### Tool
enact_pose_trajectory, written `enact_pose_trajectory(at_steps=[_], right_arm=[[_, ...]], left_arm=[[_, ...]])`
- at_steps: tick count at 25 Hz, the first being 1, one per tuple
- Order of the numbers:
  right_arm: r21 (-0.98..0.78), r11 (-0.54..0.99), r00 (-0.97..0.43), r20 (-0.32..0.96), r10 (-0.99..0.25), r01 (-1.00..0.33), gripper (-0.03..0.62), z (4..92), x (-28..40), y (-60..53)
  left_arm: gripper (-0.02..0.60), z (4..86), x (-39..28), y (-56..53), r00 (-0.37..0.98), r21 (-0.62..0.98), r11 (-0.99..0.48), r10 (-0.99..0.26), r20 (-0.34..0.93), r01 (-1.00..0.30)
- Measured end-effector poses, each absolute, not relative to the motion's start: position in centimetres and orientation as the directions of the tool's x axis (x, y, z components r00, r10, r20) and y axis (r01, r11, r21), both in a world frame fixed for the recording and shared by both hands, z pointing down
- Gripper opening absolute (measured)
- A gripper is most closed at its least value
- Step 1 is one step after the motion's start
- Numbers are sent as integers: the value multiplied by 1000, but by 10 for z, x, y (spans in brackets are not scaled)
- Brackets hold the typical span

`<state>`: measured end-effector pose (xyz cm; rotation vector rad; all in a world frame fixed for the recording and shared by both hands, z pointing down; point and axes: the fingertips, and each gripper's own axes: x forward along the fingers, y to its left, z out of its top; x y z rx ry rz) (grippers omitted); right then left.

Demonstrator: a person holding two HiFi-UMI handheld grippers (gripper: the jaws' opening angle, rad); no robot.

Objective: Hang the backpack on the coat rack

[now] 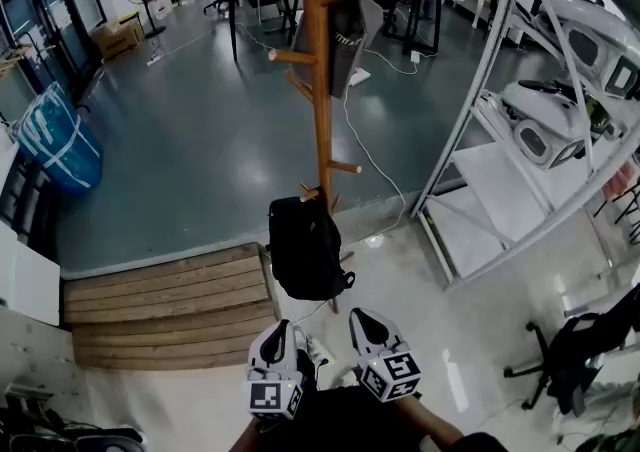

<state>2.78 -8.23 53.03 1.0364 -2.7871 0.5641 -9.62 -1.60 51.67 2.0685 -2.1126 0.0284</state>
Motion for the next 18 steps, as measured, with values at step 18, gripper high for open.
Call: enact_pose_trajectory(at_steps=[18], right_arm=[[-296,710,-770,234,-594,-638,12,531,22,-81]], left_arm=[[18,520,-101,-20,-21,106,37,-988,154,-994]])
